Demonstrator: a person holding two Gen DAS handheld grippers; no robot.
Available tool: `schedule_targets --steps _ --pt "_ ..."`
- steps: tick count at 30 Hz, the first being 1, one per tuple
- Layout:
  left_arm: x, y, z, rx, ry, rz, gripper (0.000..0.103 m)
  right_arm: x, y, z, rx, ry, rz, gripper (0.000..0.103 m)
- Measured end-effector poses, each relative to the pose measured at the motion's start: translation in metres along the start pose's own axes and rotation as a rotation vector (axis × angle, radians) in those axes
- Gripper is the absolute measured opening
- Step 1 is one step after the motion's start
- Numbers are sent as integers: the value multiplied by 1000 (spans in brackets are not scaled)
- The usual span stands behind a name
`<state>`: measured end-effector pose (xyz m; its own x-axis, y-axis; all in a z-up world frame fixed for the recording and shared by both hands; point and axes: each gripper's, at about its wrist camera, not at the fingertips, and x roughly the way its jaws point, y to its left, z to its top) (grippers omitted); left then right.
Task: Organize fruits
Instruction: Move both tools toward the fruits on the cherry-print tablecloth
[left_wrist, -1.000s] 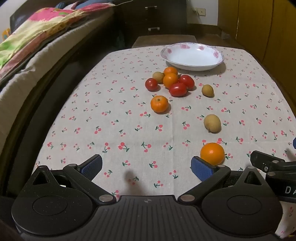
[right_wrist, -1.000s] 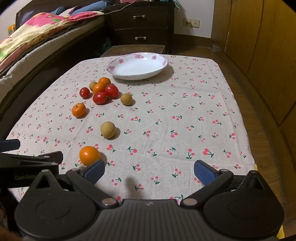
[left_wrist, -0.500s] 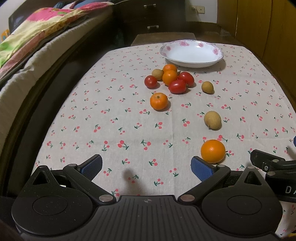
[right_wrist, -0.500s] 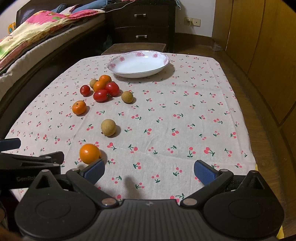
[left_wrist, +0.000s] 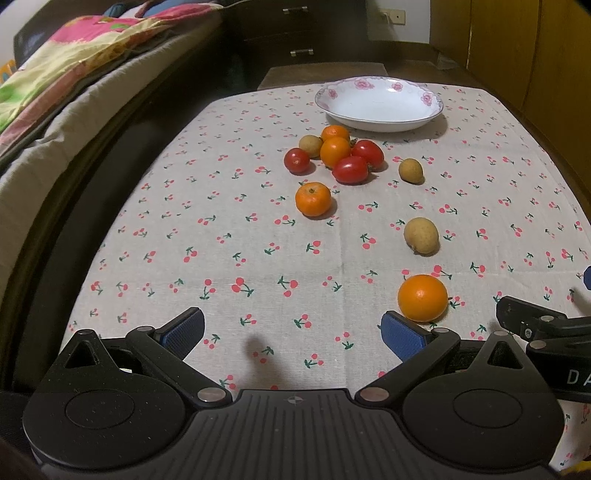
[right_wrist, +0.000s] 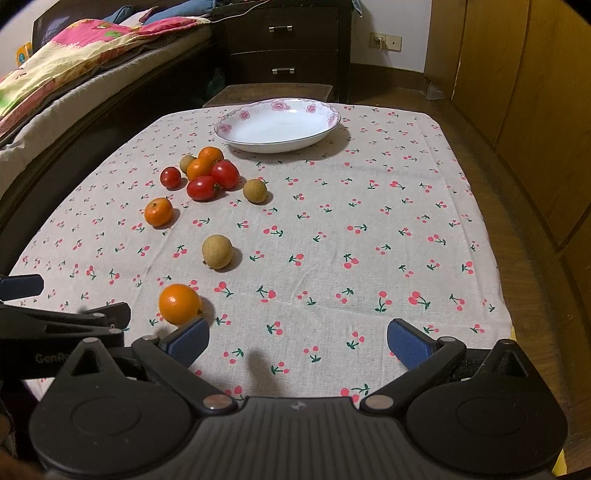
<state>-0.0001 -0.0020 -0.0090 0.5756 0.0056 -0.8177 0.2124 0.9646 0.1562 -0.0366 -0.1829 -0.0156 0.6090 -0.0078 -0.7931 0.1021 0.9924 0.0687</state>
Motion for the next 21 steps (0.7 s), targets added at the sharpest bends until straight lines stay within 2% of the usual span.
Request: schedule_targets --steps 21 --pt "0 -3 0 7 5 -8 102 1 -1 -1 0 8 8 103"
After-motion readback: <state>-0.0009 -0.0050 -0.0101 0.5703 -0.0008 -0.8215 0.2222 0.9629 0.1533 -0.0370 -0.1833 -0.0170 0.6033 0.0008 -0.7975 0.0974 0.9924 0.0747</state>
